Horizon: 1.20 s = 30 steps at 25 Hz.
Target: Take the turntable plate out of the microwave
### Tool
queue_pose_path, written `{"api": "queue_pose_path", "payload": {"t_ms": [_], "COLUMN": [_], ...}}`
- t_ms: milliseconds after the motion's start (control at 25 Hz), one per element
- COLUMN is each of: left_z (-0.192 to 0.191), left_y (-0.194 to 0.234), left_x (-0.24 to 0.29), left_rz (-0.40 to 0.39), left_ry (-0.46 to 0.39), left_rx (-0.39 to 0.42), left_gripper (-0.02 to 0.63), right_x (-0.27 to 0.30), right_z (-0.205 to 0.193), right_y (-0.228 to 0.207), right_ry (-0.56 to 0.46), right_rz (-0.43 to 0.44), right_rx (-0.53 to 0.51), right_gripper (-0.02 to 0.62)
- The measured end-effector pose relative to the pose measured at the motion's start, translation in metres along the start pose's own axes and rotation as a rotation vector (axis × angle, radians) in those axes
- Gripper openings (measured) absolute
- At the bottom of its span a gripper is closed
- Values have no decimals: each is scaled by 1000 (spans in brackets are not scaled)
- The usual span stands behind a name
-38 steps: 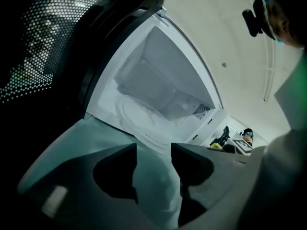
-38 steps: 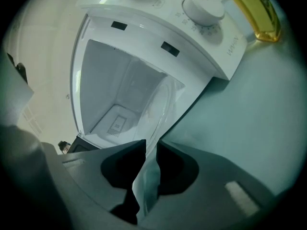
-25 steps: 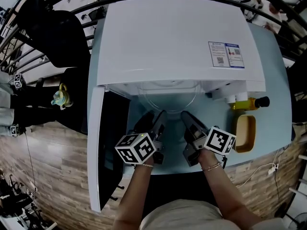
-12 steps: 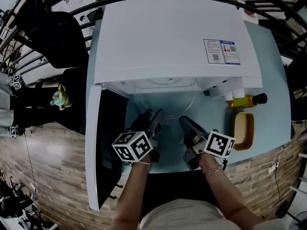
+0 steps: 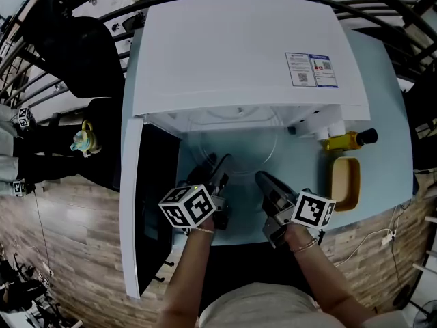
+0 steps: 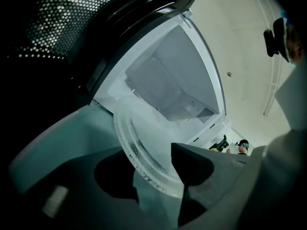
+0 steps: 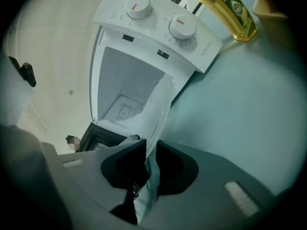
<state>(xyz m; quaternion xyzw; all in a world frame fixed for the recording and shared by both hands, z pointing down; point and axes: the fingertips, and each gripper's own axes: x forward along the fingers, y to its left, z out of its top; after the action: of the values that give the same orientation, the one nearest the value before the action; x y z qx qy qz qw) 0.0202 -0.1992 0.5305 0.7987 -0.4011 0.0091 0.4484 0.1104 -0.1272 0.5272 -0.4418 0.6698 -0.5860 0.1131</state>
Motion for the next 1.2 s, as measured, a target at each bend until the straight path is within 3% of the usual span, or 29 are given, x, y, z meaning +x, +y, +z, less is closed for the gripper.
{"api": "queue_pose_path", "payload": {"t_ms": [480, 920, 1200], "left_z": [-7, -14, -18], "left_y": [5, 7, 6], "left_x": [-1, -3, -4], "left_rz": [-12, -25, -28], "left_ry": [11, 18, 30], "left_rx": [-84, -225, -252], "left_gripper": [198, 157, 153], "right_x": [-9, -5, 0], "right_z": [-9, -5, 7], "right_y": [-10, -14, -17], "right_ry": [21, 32, 20], "right_rz": [-25, -21, -12], "right_rx": [23, -37, -77], "right_gripper": [91, 91, 189]}}
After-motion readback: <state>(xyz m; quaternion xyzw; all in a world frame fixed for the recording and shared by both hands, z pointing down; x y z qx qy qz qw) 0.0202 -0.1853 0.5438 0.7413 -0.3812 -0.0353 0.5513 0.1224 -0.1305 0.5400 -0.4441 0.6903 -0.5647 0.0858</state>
